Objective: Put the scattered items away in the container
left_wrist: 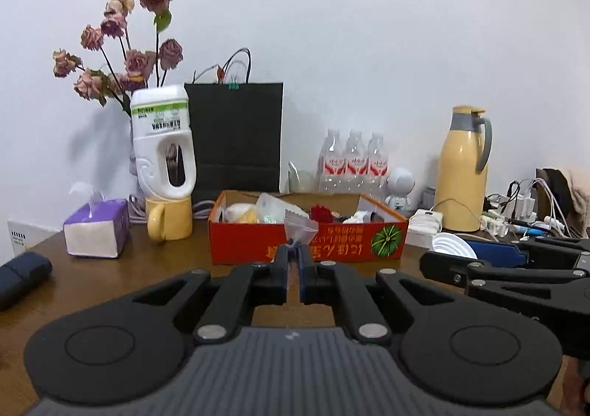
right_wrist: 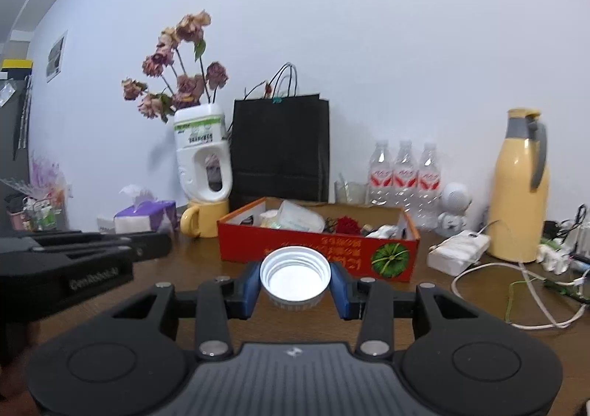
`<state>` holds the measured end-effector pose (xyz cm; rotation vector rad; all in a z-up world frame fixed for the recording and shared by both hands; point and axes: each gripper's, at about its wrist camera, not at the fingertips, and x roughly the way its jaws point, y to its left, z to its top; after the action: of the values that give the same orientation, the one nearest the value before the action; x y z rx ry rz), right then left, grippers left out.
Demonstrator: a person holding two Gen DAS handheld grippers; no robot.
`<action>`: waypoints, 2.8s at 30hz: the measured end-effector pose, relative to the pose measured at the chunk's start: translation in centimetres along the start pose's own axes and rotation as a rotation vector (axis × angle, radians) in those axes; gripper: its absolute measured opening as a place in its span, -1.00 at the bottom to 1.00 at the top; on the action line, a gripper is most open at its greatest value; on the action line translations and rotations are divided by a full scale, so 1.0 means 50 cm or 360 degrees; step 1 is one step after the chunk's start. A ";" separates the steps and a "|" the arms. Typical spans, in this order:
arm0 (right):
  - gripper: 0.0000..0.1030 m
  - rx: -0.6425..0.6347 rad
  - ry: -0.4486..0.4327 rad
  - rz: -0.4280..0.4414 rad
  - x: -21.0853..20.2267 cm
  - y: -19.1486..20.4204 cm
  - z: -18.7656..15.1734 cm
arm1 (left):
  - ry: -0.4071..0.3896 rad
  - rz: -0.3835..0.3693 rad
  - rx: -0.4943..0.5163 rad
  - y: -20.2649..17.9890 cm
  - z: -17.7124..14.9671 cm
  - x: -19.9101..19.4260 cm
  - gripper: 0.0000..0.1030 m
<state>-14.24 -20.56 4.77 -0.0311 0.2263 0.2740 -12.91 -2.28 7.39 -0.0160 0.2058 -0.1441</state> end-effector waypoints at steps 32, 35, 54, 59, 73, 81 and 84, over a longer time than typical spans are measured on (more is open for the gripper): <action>-0.24 0.0366 0.0977 0.0114 0.647 -0.289 0.226 | 0.1173 -0.0272 -0.0211 0.035 0.171 0.747 -0.88; -0.24 0.0329 0.1169 0.0122 0.713 -0.289 0.206 | 0.1290 -0.0243 -0.0165 0.033 0.160 0.790 -0.88; 0.60 0.0343 0.1509 -0.0020 0.772 -0.307 0.253 | 0.1377 -0.0008 -0.0032 0.061 0.264 0.782 1.00; 0.68 0.0350 0.1479 -0.0047 0.738 -0.300 0.272 | 0.1394 0.0228 -0.0076 0.088 0.273 0.764 1.00; 0.69 0.0276 0.1176 -0.0083 0.670 -0.215 0.311 | 0.1071 0.0365 0.0009 0.072 0.297 0.667 1.00; 0.71 0.0249 0.0675 -0.0115 0.588 -0.216 0.262 | 0.0629 0.0222 -0.0082 0.065 0.236 0.593 1.00; 0.71 0.0252 0.0578 -0.0107 0.573 -0.217 0.245 | 0.0541 0.0191 -0.0062 0.060 0.214 0.584 1.00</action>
<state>18.24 -22.68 10.24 0.0690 0.6063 0.1808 17.97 -3.52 11.87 -0.0178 0.5481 -0.0221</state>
